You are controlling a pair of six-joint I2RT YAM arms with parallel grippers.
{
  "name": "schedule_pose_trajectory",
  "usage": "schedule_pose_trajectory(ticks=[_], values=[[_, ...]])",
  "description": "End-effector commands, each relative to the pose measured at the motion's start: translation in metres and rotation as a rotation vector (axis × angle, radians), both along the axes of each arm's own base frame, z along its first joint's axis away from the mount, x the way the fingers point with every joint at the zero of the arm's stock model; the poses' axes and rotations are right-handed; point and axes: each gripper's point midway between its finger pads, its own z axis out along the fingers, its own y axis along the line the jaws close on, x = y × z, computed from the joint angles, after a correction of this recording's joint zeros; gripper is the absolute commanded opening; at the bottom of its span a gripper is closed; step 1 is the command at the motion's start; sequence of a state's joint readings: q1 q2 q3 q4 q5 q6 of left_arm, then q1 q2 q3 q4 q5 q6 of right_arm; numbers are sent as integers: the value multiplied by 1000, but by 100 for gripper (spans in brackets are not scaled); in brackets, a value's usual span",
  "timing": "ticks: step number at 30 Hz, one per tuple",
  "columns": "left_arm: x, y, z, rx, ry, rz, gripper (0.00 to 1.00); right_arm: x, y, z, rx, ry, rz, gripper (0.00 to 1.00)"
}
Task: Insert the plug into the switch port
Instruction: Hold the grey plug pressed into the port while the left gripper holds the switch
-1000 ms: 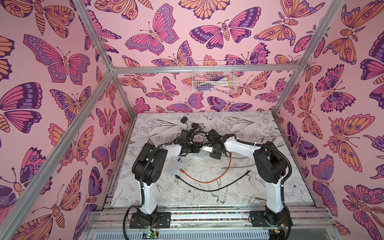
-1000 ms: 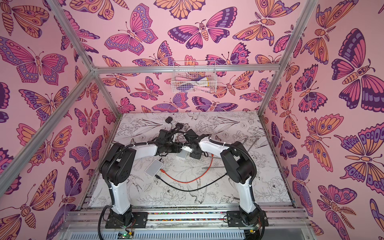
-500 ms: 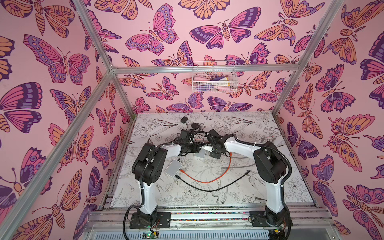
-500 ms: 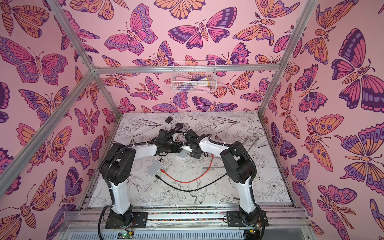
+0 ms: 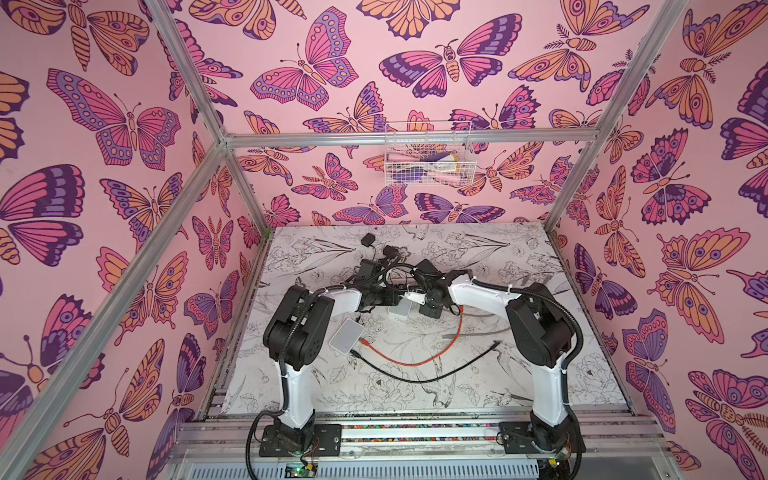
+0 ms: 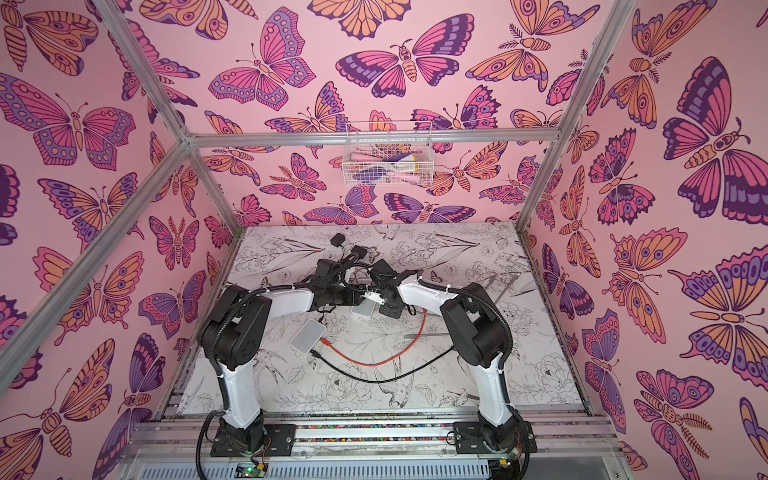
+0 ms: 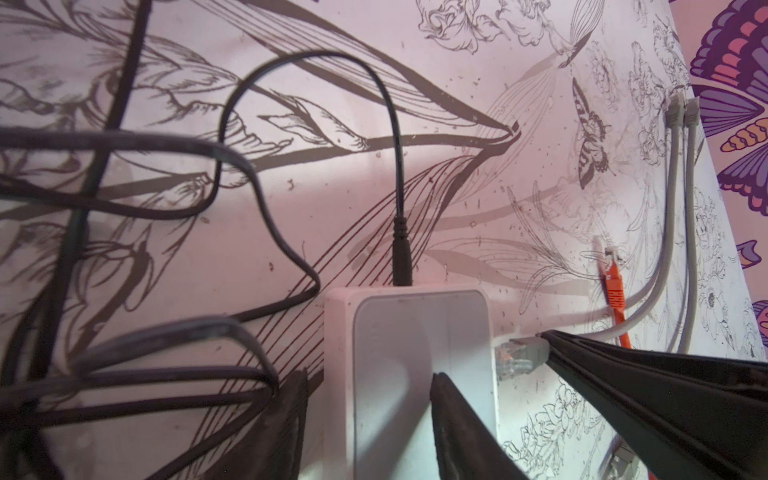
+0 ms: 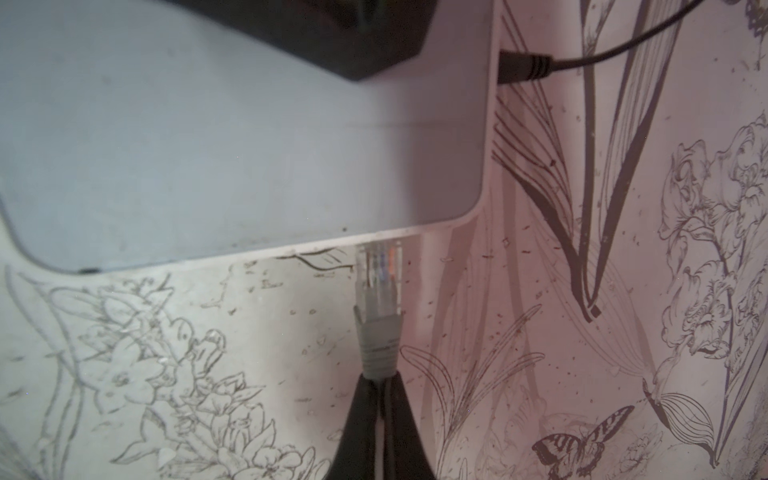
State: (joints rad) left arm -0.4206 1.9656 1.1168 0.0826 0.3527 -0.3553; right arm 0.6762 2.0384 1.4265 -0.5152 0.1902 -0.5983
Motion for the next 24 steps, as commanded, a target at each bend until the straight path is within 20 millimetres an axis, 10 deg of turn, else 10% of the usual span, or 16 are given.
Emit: schedule_pose_trajectory(ticks=[1,24], values=[[-2,0,-5,-24,13,-5,51,-6,0,3,3,3,-3,0],[-14,-7,-13,-60,47,-60,50,-3,19,10,58,14,20,0]])
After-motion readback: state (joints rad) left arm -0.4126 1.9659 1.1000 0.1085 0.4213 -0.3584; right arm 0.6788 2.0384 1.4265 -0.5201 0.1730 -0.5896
